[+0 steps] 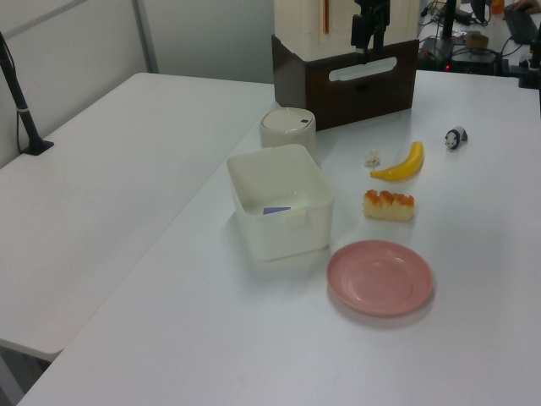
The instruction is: Open the trash can
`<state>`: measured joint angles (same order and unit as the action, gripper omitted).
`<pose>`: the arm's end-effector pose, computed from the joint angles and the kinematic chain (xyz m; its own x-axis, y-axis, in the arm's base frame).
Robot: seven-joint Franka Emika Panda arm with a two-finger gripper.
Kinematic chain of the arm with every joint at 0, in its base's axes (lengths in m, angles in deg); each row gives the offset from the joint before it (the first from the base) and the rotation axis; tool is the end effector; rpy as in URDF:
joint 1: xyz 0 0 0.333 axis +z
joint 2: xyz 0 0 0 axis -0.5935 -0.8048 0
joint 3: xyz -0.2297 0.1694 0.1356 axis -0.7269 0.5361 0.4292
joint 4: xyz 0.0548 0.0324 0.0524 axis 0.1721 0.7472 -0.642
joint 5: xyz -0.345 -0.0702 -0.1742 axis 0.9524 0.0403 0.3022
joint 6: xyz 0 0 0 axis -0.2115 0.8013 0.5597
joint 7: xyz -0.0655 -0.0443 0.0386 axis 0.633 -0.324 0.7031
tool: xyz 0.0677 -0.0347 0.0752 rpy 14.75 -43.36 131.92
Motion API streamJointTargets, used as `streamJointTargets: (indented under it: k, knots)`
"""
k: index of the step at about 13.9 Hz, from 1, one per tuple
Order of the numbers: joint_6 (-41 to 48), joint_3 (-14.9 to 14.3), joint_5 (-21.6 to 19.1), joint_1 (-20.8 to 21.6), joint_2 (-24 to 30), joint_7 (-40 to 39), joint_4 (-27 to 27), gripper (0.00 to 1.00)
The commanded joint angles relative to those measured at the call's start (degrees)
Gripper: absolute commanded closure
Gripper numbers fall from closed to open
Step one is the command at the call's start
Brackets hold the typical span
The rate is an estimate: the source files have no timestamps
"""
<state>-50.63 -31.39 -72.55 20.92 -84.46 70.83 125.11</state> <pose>0.6482 -0.0598 0.5969 0.9936 -0.1131 0.0025 -0.1131 -0.9934 0.0181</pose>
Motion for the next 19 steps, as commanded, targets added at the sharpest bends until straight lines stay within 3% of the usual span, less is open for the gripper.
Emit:
streamJointTargets:
  k: [1, 10, 11, 12, 13, 14, 15, 16, 19]
  knots:
    - [2.2, 0.77, -1.34, -0.59, -0.07, -1.28, -0.72, 0.0]
    - [2.11, 1.39, -1.26, -0.51, -0.07, -1.46, -0.63, 0.0]
    - [1.77, 1.39, -1.26, -0.42, -0.07, -1.2, -0.63, 0.09]
    - [1.41, 1.39, -1.17, -0.24, -0.25, -1.02, -0.63, 0.27]
    - [-1.37, 1.48, -0.65, 0.54, -0.51, -0.76, -0.45, 0.73]
    - [-5.4, 1.39, -0.38, 1.51, -0.6, -0.41, 0.59, 0.93]
    - [-9.36, 1.39, 1.01, 2.13, -0.6, 0.12, 2.26, 1.0]
    - [-13.23, 1.39, 3.9, 2.83, -1.3, 0.65, 2.97, 1.0]
    - [-17.37, 1.39, 6.56, 5.11, -4.54, 2.84, 2.8, 1.0]
